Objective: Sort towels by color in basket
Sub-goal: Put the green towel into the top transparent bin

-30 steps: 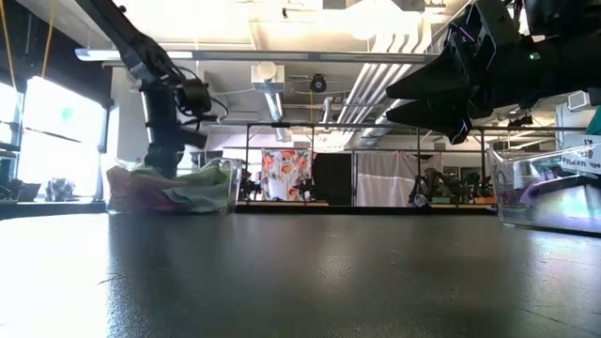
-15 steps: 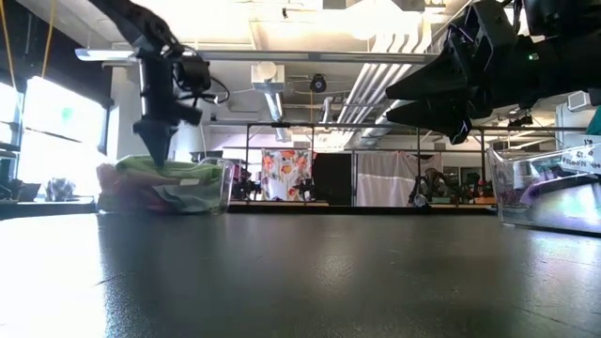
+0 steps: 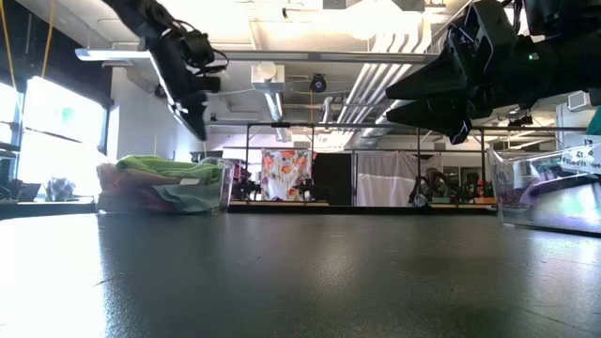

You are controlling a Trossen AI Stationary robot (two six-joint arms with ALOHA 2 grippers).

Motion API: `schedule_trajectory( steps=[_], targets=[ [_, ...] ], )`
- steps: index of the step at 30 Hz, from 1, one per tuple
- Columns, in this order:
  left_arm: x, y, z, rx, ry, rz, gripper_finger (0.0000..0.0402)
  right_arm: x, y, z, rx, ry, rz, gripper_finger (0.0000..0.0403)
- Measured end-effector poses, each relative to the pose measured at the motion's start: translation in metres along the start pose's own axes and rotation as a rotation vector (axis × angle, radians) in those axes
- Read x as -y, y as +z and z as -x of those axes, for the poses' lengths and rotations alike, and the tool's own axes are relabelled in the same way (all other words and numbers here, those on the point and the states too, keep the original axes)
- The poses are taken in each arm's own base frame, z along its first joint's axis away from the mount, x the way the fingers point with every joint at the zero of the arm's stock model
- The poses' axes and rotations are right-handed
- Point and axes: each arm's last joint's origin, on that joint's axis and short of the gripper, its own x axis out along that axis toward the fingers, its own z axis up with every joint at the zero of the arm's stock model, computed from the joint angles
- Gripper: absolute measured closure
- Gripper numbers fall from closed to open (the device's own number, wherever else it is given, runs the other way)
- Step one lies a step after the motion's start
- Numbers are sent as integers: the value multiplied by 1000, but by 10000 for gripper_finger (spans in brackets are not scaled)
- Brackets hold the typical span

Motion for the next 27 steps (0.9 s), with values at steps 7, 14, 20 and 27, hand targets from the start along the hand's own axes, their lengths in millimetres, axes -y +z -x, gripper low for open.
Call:
schedule_trajectory(
  steps=[7,14,20,27],
  targets=[
    [-1,-17,-43,169,-51,164,289,0,0,0,-1,-1,2,182],
    [9,-36,-88,70,-92,179,317,0,0,0,-4,-3,5,182],
    [10,-37,-104,50,-98,181,329,0,0,0,-4,-3,4,182],
    [2,-25,-73,33,-74,181,332,0,0,0,-4,-3,4,182]
  ],
)
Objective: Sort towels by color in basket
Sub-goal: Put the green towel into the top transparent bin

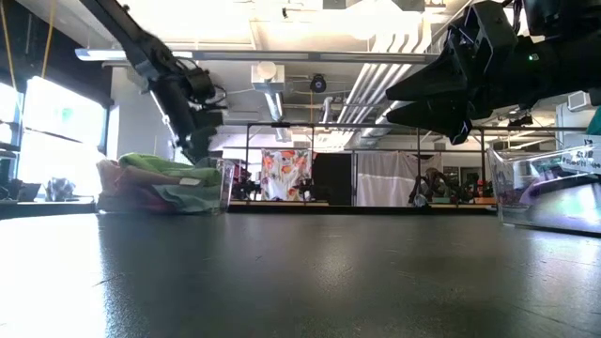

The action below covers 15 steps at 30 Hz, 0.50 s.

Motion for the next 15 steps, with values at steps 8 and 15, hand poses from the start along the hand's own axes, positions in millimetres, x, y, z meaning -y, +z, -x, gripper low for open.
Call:
schedule_trajectory(
  steps=[8,15],
  targets=[
    [-1,4,62,-24,171,133,332,0,0,0,0,0,0,182],
    [-15,-19,71,-106,409,312,337,0,0,0,0,0,0,182]
  ],
)
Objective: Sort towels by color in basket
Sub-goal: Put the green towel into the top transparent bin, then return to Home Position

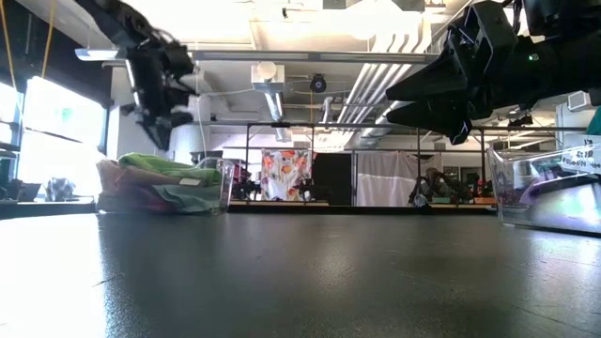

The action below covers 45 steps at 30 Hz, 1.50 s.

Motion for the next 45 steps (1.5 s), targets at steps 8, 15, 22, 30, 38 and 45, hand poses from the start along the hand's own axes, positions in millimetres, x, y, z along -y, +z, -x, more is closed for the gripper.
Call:
schedule_trajectory(
  steps=[8,15,22,30,38,45],
  targets=[
    [11,-17,-48,-55,27,13,361,0,0,0,0,1,-1,182],
    [24,-30,-92,-219,-23,-12,376,0,0,0,3,-9,-2,182],
    [29,-25,-95,-234,-26,-79,386,0,0,0,5,-13,-3,182],
    [15,-3,-40,-152,4,-87,387,1,0,0,9,-23,-1,182],
    [18,-8,20,54,-139,-84,387,0,1,1,20,-31,35,182],
    [45,-39,58,295,-389,-145,394,-2,21,11,46,55,46,185]
  ],
)
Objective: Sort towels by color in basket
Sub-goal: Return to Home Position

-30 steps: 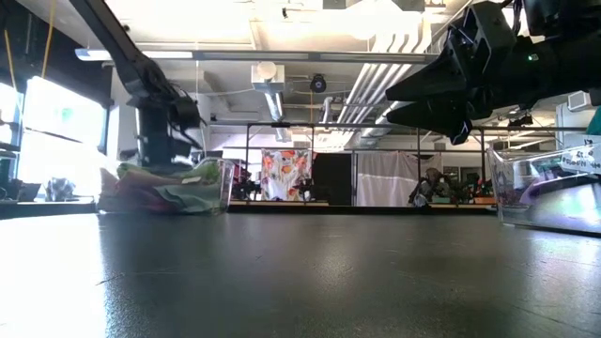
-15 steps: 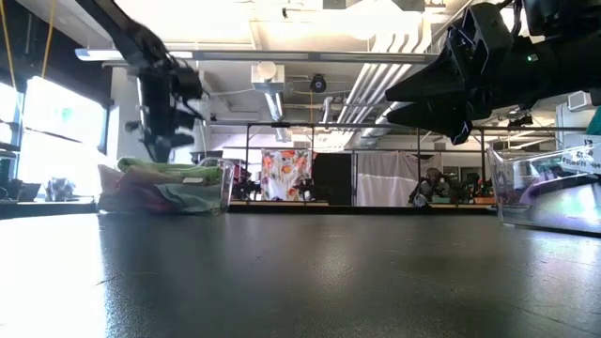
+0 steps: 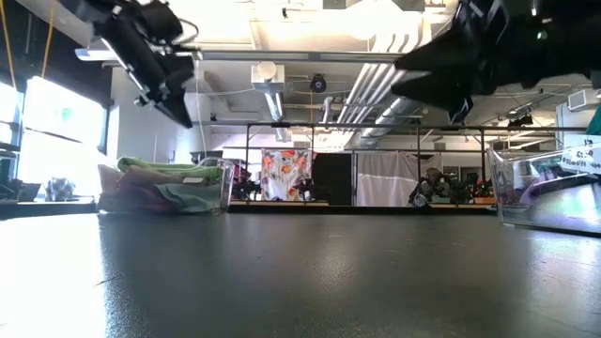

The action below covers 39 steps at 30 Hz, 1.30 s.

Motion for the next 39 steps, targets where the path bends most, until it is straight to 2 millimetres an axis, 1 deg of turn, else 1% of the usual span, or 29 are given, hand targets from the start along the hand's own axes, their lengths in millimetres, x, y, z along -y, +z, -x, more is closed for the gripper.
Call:
schedule_trajectory(
  steps=[5,11,13,16,18,21,25,30,34,39],
  targets=[
    [28,-20,18,219,-157,-12,400,4,24,21,4,34,51,211],
    [46,-41,32,379,-288,-43,401,20,47,55,-35,62,38,248],
    [51,-48,31,416,-352,-58,401,27,51,66,-46,76,19,257],
    [58,-58,26,529,-518,-83,401,34,57,80,-36,82,-11,266],
    [62,-68,22,585,-617,-72,401,37,61,88,-16,100,-22,269],
    [65,-82,17,637,-697,-38,401,39,65,97,4,144,-26,270],
    [67,-95,20,688,-734,-32,401,41,67,103,26,171,-20,270],
    [65,-102,35,758,-714,-3,401,41,67,103,19,171,-22,270],
    [66,-111,47,756,-738,-10,401,40,65,100,2,169,-34,270],
    [67,-124,56,735,-708,-6,401,37,66,94,11,174,-40,270]
  ],
)
